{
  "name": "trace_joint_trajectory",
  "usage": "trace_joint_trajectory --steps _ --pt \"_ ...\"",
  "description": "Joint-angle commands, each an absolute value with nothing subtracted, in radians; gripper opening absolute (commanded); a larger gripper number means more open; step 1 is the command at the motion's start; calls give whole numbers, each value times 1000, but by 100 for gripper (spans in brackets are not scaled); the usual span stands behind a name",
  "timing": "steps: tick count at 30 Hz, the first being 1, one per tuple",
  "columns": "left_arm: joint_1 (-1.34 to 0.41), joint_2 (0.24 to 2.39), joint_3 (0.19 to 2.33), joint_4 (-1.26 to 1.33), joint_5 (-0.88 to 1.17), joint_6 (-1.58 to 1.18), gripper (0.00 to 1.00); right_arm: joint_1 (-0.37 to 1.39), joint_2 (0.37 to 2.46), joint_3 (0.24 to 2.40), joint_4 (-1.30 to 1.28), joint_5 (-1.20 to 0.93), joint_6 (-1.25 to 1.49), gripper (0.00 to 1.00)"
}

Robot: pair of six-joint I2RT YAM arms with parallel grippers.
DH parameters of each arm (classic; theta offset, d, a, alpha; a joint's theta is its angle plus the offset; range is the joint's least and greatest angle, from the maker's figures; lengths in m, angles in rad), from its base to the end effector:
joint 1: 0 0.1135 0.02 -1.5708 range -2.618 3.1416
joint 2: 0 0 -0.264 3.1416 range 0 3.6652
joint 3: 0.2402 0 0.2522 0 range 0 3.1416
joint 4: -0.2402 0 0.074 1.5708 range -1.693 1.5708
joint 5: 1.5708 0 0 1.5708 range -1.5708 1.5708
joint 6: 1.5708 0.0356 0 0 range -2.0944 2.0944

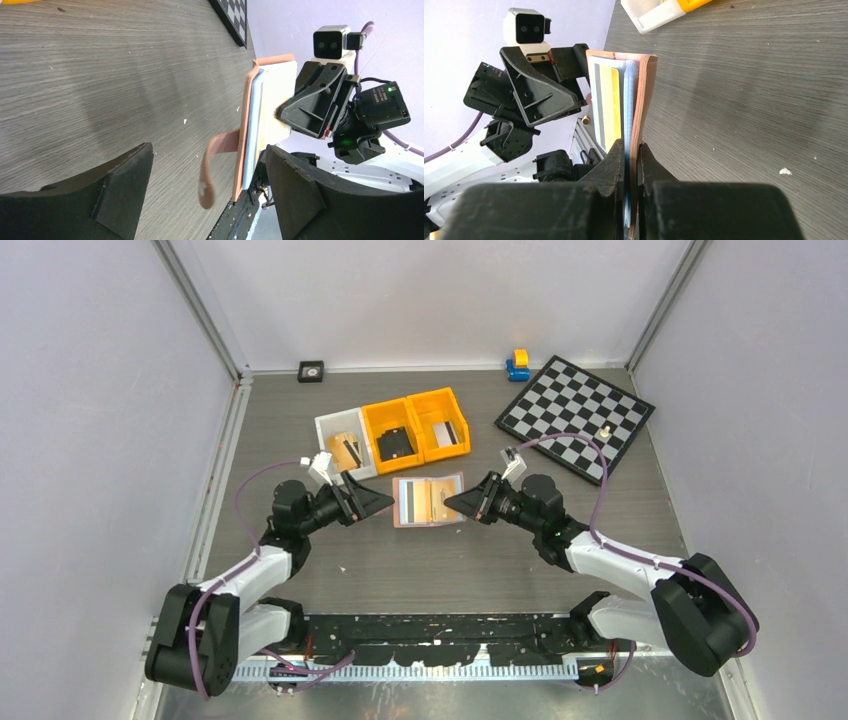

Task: Take the credit cards out of the card holder
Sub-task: Remove the credit card from the card holder.

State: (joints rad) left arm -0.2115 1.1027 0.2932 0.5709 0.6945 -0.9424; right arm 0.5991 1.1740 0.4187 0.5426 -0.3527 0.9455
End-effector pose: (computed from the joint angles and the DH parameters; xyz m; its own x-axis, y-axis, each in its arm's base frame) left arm 0.2023 -0.0667 0.1892 -0.7582 -0.4730 -0.4488 0.2653 0.4050 -0.8750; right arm 0.1933 0.1469 0.2101 -0.7572 0.4043 -0.5130 -0.3316 0.4387 0.8352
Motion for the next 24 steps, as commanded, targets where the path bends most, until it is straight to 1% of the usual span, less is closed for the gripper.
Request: trace_joint_trajectory --steps 1,2,4,5,7,9,11,14,17,18,22,24 --pt "-196 1082 270 672 727 -981 91 599 1171 440 599 -361 942 1" --pt "-195 1096 272 693 746 -991 96 598 1174 440 602 -365 942 1" --pt "-196 1137 277 744 776 -1014 99 598 1185 443 610 -374 942 1" --pt "-196 1165 278 772 788 -1026 98 599 1190 444 612 -377 943 0" --pt "-198 1230 276 843 810 -1053 93 599 1200 446 619 -384 947 0" --pt "-207 1283 279 911 834 -1078 92 599 1206 449 622 -390 948 1" --pt "-231 1330 292 964 851 -1094 88 599 1216 451 629 -396 950 0" --pt "-248 1377 305 1007 865 -1110 77 599 1226 453 637 -404 952 0" --pt "-248 1397 307 1031 872 -1120 59 599 1231 454 639 -407 953 1" --pt "-248 1401 308 1038 875 -1123 55 599 1232 455 638 -409 953 0" --pt "-249 1406 308 1053 883 -1126 41 600 1242 457 645 -415 956 0" --pt "-248 1407 311 1058 886 -1127 27 599 1246 458 646 -417 958 1"
